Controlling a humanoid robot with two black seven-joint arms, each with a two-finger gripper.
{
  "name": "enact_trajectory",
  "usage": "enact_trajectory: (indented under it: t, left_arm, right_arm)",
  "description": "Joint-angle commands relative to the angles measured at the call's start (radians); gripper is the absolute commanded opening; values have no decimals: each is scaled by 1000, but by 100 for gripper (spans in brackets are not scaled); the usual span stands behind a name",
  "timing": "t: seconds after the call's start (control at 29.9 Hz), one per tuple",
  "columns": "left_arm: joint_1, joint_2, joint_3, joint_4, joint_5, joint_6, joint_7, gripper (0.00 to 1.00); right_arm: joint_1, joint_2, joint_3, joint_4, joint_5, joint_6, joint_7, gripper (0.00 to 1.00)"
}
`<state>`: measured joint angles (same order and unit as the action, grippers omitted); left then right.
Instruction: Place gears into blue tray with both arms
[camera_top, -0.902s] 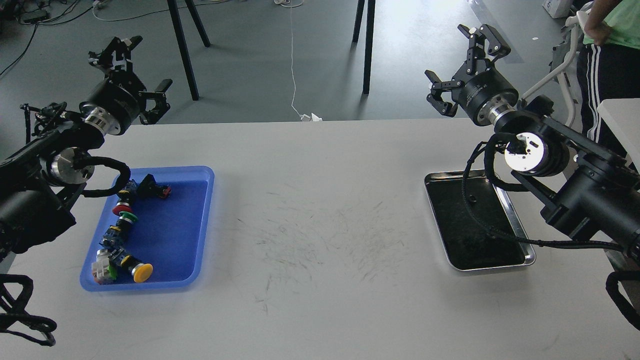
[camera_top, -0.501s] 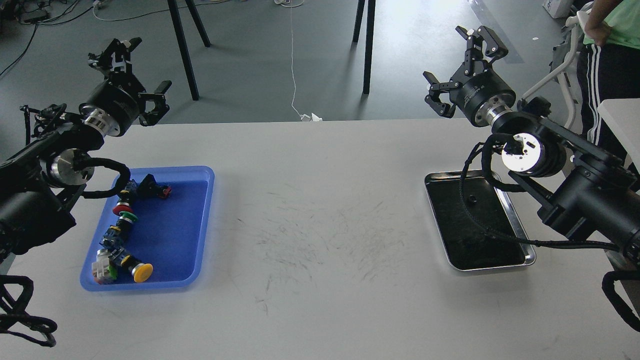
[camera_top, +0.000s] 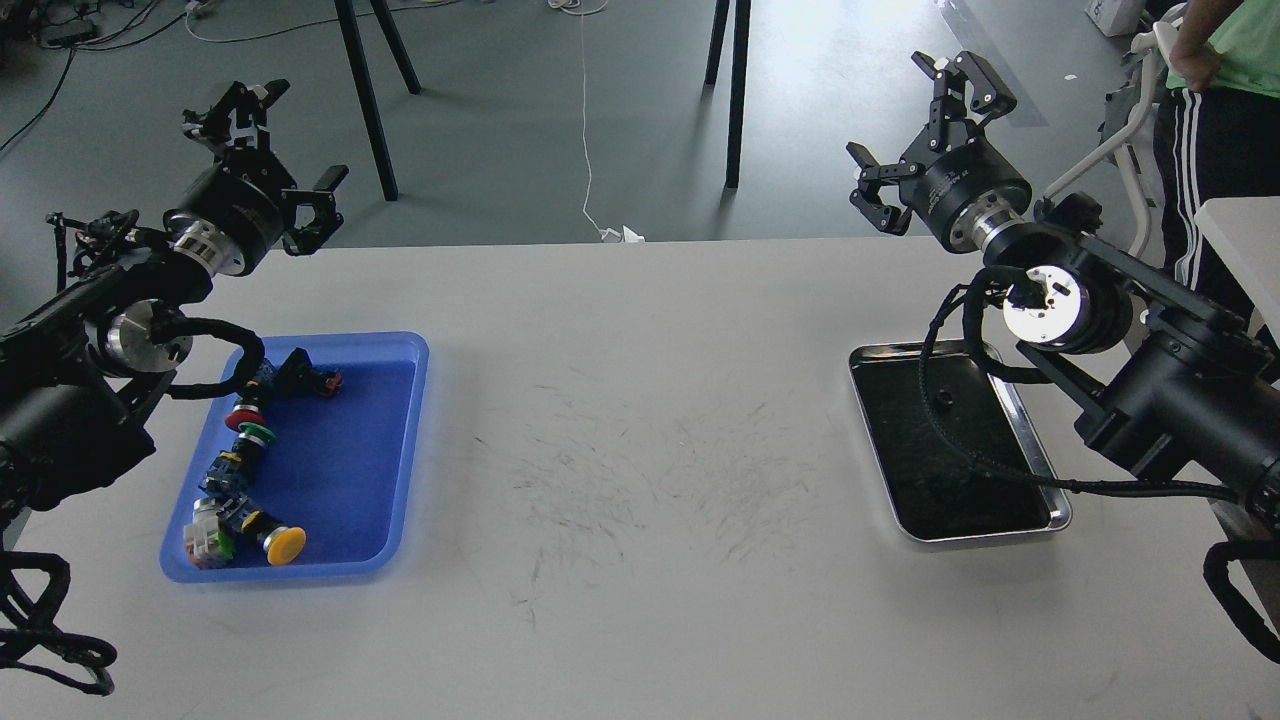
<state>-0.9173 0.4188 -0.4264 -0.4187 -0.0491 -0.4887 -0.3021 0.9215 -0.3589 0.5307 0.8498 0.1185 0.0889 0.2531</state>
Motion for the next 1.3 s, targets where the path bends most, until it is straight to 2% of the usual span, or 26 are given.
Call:
enact_trajectory:
  t: [0.0, 1.04, 1.27]
  left_arm:
    - [0, 1, 0, 0, 0, 0, 0, 98]
    - [2, 1, 1, 1, 3, 0, -2, 98]
    - [2, -2, 1, 3, 5, 0, -2, 98]
  right_arm:
    - [-3, 0, 0, 0, 0, 0, 0, 99]
    - [-1, 11, -3, -14, 1, -3, -8, 99]
    - [20, -5, -90, -21, 0, -3, -17, 99]
